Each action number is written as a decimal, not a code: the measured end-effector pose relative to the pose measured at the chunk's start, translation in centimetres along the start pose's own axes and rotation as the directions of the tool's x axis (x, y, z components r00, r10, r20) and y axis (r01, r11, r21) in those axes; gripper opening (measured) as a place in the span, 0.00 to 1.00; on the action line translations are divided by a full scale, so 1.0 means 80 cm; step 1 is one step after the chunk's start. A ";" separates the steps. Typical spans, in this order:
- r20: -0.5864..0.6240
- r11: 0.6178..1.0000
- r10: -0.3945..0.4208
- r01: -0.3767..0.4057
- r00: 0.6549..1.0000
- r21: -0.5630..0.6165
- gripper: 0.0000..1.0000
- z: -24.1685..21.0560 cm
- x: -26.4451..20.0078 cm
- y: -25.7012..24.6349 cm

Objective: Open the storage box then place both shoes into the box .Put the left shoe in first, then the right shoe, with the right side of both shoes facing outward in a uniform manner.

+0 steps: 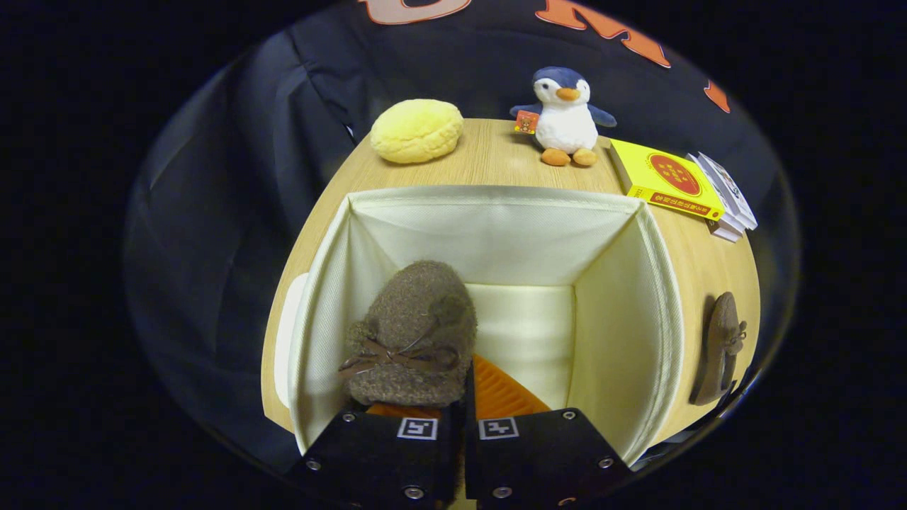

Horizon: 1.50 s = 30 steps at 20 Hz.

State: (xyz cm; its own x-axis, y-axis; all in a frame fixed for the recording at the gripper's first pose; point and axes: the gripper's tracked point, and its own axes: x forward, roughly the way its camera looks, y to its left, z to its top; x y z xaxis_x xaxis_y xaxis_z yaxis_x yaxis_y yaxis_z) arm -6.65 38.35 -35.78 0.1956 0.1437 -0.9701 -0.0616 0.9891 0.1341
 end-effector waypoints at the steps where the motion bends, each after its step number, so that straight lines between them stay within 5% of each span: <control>1: -0.026 1.000 0.027 -0.027 0.999 -0.001 0.11 -0.006 0.001 0.005; 4: -0.087 0.994 0.104 -0.105 0.991 -0.008 0.25 -0.026 -0.004 0.017; 12: 0.031 0.955 0.295 -0.294 0.955 -0.043 0.46 -0.007 -0.078 0.003; 18: 0.145 0.940 0.341 -0.338 0.929 -0.044 0.88 0.008 -0.143 -0.055; 22: 0.224 0.951 0.307 -0.309 0.925 -0.024 0.92 0.003 -0.159 -0.129; 30: 0.252 0.991 0.081 -0.106 0.964 0.086 0.93 -0.051 -0.143 -0.332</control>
State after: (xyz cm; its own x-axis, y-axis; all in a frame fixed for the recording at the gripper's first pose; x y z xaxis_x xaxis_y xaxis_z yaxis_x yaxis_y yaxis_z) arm -11.21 10.29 -29.09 0.4298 0.2269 -0.8739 0.0029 0.9676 0.2526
